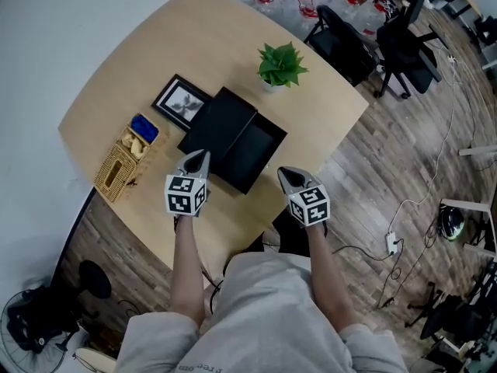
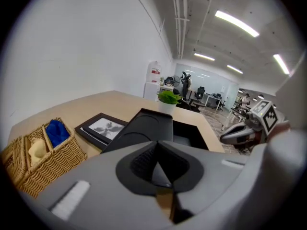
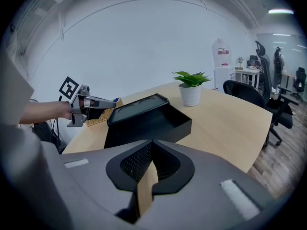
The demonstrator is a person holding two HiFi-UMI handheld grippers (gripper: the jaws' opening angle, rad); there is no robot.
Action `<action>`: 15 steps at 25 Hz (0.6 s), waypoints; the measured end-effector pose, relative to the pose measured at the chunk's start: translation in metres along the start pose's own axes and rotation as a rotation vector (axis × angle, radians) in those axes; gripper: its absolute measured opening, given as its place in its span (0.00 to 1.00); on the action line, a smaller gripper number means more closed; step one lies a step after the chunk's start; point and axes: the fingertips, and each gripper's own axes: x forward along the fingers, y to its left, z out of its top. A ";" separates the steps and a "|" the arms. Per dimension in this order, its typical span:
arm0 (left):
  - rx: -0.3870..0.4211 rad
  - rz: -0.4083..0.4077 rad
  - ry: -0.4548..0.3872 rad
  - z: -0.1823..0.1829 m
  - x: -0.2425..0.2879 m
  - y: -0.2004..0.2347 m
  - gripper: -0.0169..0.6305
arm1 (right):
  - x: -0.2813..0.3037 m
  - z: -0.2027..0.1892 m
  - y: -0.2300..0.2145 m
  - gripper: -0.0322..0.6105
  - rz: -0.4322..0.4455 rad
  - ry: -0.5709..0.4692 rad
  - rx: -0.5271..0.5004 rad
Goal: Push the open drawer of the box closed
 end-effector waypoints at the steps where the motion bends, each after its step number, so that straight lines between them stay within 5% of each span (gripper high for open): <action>1: 0.014 -0.005 0.005 -0.001 0.002 0.002 0.11 | 0.004 -0.002 -0.001 0.05 0.007 0.010 -0.022; 15: 0.180 -0.098 0.074 -0.014 0.034 0.002 0.11 | 0.038 -0.025 -0.016 0.06 0.065 0.099 -0.135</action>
